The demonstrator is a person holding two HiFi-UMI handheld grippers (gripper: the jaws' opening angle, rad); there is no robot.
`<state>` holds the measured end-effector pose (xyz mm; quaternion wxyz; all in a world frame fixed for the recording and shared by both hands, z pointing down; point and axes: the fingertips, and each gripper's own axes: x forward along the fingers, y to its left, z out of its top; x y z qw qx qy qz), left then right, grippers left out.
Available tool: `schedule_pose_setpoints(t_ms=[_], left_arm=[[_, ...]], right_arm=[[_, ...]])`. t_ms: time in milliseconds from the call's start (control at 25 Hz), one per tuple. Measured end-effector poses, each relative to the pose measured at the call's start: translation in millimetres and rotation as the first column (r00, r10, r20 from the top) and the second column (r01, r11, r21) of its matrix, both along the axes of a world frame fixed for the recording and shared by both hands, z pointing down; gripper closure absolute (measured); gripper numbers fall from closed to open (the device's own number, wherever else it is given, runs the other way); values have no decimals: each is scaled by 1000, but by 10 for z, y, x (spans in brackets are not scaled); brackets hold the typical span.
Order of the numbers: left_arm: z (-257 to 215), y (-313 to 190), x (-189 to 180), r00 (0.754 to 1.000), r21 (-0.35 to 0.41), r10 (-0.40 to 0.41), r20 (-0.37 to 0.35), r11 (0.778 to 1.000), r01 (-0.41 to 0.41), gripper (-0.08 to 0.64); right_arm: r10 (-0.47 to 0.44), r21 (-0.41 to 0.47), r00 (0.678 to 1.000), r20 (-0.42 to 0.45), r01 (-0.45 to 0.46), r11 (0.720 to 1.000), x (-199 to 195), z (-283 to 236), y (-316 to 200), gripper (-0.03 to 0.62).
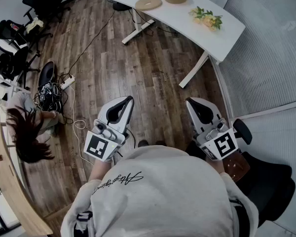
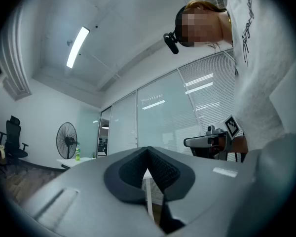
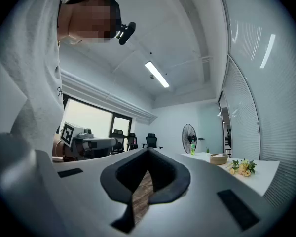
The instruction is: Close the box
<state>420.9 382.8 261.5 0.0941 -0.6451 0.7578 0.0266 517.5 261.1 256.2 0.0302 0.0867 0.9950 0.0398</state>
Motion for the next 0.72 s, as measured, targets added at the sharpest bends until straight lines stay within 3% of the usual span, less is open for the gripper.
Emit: schedule_pose_setpoints(t_ms=[720], left_arm=[[2, 103, -68, 1000, 1, -24, -15, 1000, 24, 560]], right_arm=[[4, 82, 999, -40, 0, 997, -29, 101, 90, 589]])
